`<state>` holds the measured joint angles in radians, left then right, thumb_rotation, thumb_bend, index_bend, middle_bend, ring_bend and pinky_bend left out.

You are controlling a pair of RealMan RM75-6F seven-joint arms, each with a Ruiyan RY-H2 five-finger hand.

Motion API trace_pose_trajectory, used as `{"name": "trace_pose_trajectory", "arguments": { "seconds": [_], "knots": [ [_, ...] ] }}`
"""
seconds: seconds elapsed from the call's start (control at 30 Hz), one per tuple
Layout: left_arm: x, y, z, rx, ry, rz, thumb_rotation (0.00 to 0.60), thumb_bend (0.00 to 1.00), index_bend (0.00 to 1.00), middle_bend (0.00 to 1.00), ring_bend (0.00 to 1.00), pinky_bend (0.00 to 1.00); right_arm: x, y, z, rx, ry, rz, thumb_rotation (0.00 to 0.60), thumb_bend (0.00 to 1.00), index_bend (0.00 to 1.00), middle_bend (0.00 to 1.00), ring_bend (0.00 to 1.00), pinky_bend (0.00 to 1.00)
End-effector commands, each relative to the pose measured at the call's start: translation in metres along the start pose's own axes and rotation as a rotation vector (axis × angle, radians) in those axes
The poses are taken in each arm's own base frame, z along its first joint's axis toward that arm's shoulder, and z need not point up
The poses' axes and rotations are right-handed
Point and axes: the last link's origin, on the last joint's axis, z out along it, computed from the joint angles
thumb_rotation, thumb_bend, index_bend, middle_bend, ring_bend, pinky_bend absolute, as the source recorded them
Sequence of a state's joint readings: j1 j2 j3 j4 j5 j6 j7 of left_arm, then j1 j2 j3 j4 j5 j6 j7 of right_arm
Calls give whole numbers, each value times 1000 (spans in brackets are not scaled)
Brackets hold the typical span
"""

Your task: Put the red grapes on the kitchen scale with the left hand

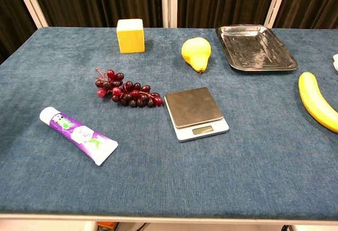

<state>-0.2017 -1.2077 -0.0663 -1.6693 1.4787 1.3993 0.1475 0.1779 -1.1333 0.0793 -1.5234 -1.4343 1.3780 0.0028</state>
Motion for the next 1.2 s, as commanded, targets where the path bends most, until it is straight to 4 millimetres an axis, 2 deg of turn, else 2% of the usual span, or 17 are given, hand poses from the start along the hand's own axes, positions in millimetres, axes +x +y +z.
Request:
{"name": "trace_pose_trajectory", "arguments": {
  "seconds": [0.03,0.3,0.53,0.7,0.87,1.07,1.2],
  "knots": [
    [1,0,-1,1,-1,2,600,0,109,90,0,16,-1,0,-1,0,-2,-1,600,107,0,0,0,0],
    [2,4,-5,-15,-1,-15,600,0,109,90,0,15,1,0,-3,4,3,8,600,108,0,0,0,0],
    [5,23,-4,-127,-15,-46,600,0,109,90,0,15,5,1,-2,5,16,16,600,110,0,0,0,0],
    [1,55,0,-283,-90,-85,600,0,109,100,0,16,6,-2,1,10,16,20,600,110,0,0,0,0],
    [-18,94,9,-433,-196,-124,600,21,109,137,0,17,5,-4,3,14,7,18,600,110,0,0,0,0],
    [-44,141,19,-573,-273,-196,600,137,106,138,0,16,6,-1,2,2,8,20,600,110,0,0,0,0],
    [-56,166,26,-635,-282,-225,600,234,106,162,0,16,9,3,1,-10,12,10,600,110,0,0,0,0]
  ]
}}
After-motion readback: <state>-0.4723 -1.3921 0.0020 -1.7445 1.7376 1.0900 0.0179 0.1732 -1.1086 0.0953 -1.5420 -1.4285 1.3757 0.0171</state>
